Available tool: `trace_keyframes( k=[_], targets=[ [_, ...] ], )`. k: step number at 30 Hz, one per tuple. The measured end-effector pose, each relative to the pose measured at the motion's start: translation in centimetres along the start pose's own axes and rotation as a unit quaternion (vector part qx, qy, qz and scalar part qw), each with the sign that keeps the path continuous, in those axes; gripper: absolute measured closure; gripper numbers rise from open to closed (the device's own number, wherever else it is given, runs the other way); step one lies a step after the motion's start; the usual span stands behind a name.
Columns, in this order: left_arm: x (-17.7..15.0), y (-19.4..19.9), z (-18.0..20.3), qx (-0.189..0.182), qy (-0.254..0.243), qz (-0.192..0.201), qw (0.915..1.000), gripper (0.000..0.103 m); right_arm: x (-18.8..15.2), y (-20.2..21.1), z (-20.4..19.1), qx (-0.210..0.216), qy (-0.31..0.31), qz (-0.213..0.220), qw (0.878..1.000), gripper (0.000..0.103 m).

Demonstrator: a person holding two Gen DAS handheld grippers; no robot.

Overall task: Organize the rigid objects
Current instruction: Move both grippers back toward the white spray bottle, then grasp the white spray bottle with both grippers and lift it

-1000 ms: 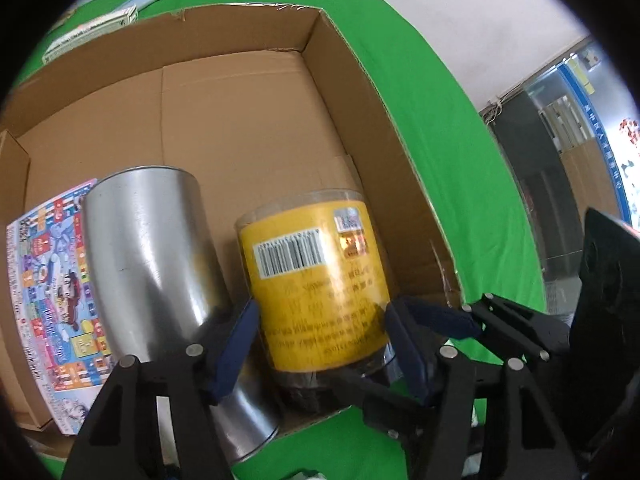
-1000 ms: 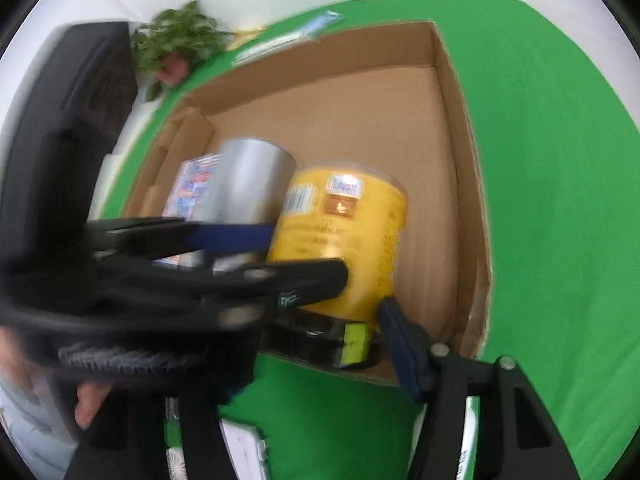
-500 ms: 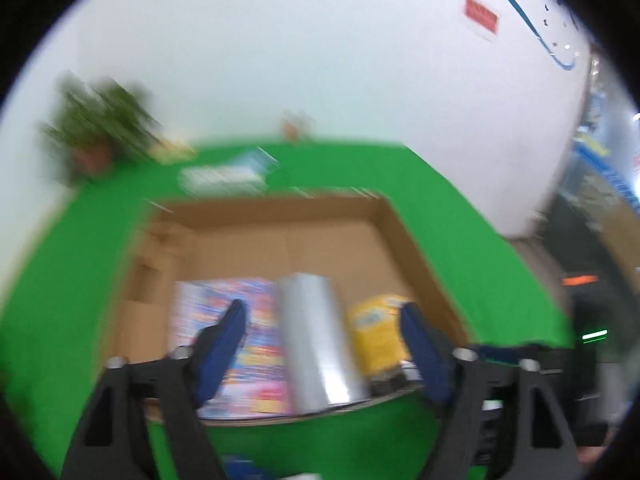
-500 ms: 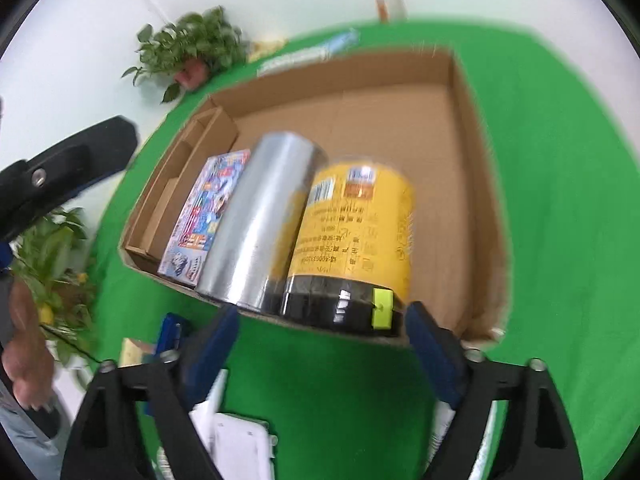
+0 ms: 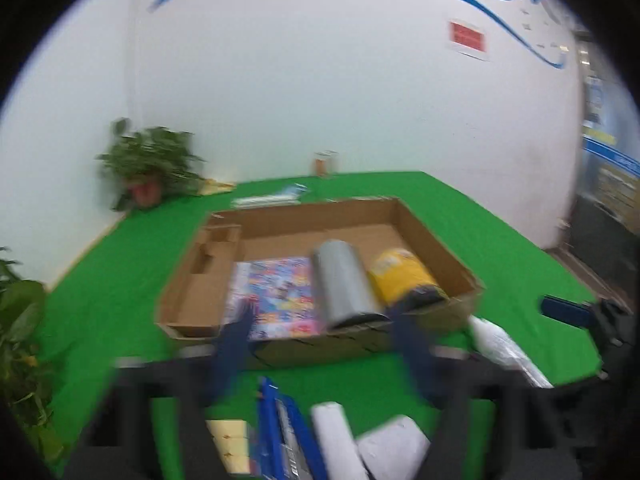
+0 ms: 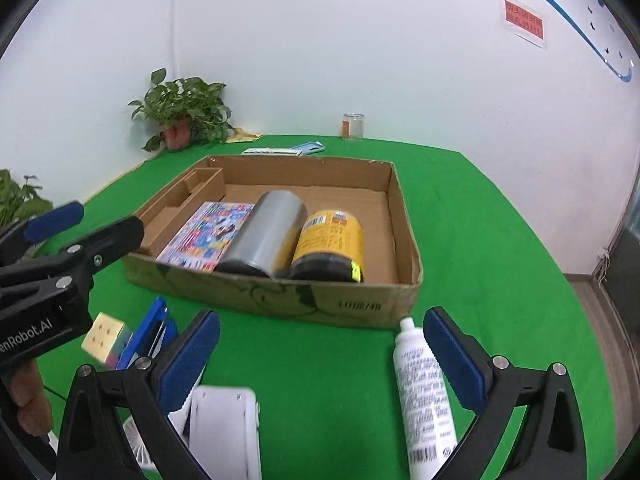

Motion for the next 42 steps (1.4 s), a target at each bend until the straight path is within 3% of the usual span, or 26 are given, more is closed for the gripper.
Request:
trace_keyframes(
  k=[1,2,4,5,7,9,12,13,14,15,18,19,20,22,27,31,33,36,38,40,42],
  targets=[
    [0.0,-0.1,0.4,-0.031,0.001,-0.014,0.9994,0.097,-0.2,0.4,0.0,0.004,-0.004,-0.002,1.0,0.006],
    [0.0,0.0,0.7,-0.045,0.003,-0.017,0.9988,0.097,-0.3,1.2,0.2,0.013,-0.007,-0.001,1.0,0.007],
    [0.1,0.4,0.9,-0.034,0.003,-0.002,0.9994,0.095,-0.3,2.2,0.2,0.028,-0.003,0.008,1.0,0.007],
    [0.1,0.6,1.0,-0.032,0.007,0.004,0.9994,0.087,-0.2,2.4,0.5,0.032,0.0,0.012,0.999,0.007],
    [0.0,0.3,1.1,-0.019,0.01,-0.007,0.9997,0.0,-0.2,2.7,1.1,0.034,0.004,0.016,0.999,0.007],
    [-0.7,-0.2,1.5,-0.008,0.015,-0.008,0.9998,0.001,-0.3,2.4,2.6,0.041,-0.003,0.013,0.999,0.007],
    [-2.3,-1.9,3.2,-0.041,0.0,-0.057,0.9975,0.001,-1.8,1.2,6.4,0.026,-0.028,-0.006,0.999,0.007],
    [-2.8,-2.4,3.9,-0.052,0.001,-0.07,0.9961,0.001,-2.7,0.6,8.3,0.022,-0.043,-0.024,0.999,0.013],
    [-3.4,-3.0,4.4,-0.067,0.005,-0.083,0.9943,0.001,-3.5,0.1,9.7,0.023,-0.056,-0.044,0.997,0.029],
    [-3.8,-3.4,4.8,-0.078,0.009,-0.09,0.9929,0.001,-4.3,-0.5,11.0,0.02,-0.067,-0.062,0.996,0.037],
    [-5.1,-4.7,6.4,-0.121,0.032,-0.121,0.9847,0.001,-7.6,-2.0,14.0,0.012,-0.087,-0.127,0.988,0.041],
    [-5.3,-5.1,6.9,-0.132,0.036,-0.131,0.9819,0.001,-8.6,-2.4,14.4,0.021,-0.095,-0.145,0.985,0.046],
    [-5.5,-5.3,7.3,-0.141,0.04,-0.137,0.9797,0.001,-9.6,-2.6,14.6,0.036,-0.104,-0.16,0.981,0.057],
    [-5.6,-5.9,8.2,-0.157,0.047,-0.148,0.9753,0.001,-10.4,-2.5,14.5,0.048,-0.102,-0.159,0.981,0.06],
    [-5.0,-7.2,9.9,-0.197,0.053,-0.167,0.9645,0.001,-10.6,-2.1,15.2,0.037,-0.092,-0.153,0.983,0.061],
    [-4.6,-8.2,10.9,-0.237,0.076,-0.19,0.9496,0.001,-10.3,-0.9,14.9,-0.052,0.006,-0.133,0.99,0.061],
    [-4.7,-8.9,11.4,-0.257,0.092,-0.205,0.94,0.001,-10.7,-0.2,13.7,-0.064,0.059,-0.121,0.989,0.06],
    [-5.1,-9.9,12.0,-0.276,0.105,-0.225,0.9285,0.001,-11.1,1.2,11.6,-0.027,0.104,-0.098,0.989,0.047],
    [-5.4,-10.5,12.3,-0.288,0.115,-0.233,0.9216,0.001,-10.3,2.5,11.3,0.011,0.071,-0.077,0.994,0.019],
    [-5.7,-11.4,12.5,-0.297,0.128,-0.249,0.9128,0.001,-9.2,3.2,11.8,0.054,0.005,-0.066,0.996,0.017],
    [-5.6,-12.1,12.8,-0.307,0.136,-0.258,0.9061,0.003,-8.6,2.6,12.6,0.097,-0.063,-0.085,0.99,0.017]
  ],
)
Point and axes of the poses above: each gripper's, at about its wrist camera, not at the fingertips, and y roughly against the way its jaws point, z to its right, x to its top, the point moved 5 cm from there along -y, roughly the way its jaws point, and after that the axes turned 8 degrees about -y, right-handed, at the moved point
